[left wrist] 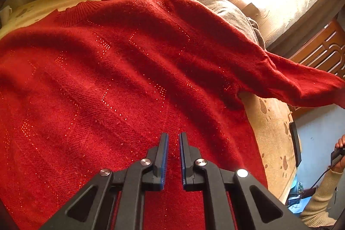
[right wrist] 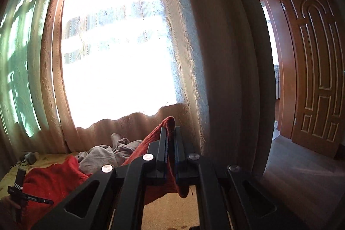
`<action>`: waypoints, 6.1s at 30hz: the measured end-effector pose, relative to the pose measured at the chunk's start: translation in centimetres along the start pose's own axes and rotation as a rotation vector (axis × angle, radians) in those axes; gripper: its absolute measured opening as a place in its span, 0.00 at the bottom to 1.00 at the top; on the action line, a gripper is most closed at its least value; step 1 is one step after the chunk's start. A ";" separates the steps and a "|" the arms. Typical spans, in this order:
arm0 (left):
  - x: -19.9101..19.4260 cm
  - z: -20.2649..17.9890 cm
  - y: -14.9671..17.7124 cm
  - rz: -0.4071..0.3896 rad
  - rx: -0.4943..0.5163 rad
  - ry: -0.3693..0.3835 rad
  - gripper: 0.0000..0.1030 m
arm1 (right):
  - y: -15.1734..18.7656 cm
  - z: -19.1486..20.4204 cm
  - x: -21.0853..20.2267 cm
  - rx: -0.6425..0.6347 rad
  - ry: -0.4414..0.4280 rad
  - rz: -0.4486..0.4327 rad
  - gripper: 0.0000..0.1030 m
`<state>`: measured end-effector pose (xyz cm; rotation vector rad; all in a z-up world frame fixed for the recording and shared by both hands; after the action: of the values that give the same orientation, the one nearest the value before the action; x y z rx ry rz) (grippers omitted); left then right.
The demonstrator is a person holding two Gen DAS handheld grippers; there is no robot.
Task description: Fold clothes
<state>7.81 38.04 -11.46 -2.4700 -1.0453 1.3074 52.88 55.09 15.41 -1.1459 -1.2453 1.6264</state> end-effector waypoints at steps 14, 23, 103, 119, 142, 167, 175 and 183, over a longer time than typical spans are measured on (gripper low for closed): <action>1.0 -3.2 -6.3 -0.073 -0.016 0.127 0.10 | -5.6 1.2 -1.5 0.265 -0.088 -0.190 0.05; 3.9 -5.5 -11.5 -0.105 -0.086 0.282 0.10 | -7.2 2.9 -2.4 0.279 -0.112 -0.270 0.05; -7.8 11.7 0.7 -0.243 -0.669 0.302 0.59 | 19.9 37.4 6.8 -0.234 -0.744 0.586 0.84; -3.9 10.8 0.5 -0.274 -0.875 0.376 0.59 | 21.3 36.9 5.2 -0.230 -0.797 0.565 0.84; -14.0 13.5 1.3 -0.668 -0.695 0.242 0.09 | 18.0 28.6 9.6 -0.041 -0.588 0.461 0.84; -13.6 17.8 6.0 -0.445 -0.436 -0.218 0.10 | 23.9 34.8 14.7 -0.564 -0.403 0.427 0.57; -11.8 17.1 4.5 -0.435 -0.361 -0.252 0.12 | 24.5 38.1 23.1 -0.691 -0.218 0.405 0.61; -14.6 16.9 5.6 -0.463 -0.391 -0.214 0.12 | 23.2 35.9 19.5 -0.674 -0.281 0.399 0.64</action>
<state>-7.91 21.51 -14.44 -2.1419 -1.9474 1.3249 11.66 58.25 -6.82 -1.6993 -1.9351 1.7436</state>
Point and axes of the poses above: each gripper's, at about its wrist camera, not at the fingertips, and x roughly the way its jaws point, z to its left, y to its underside, the point moved 8 cm from there along x, roughly the way its jaws point, and after that the axes turned 14 degrees about y, right-handed, at the moved point
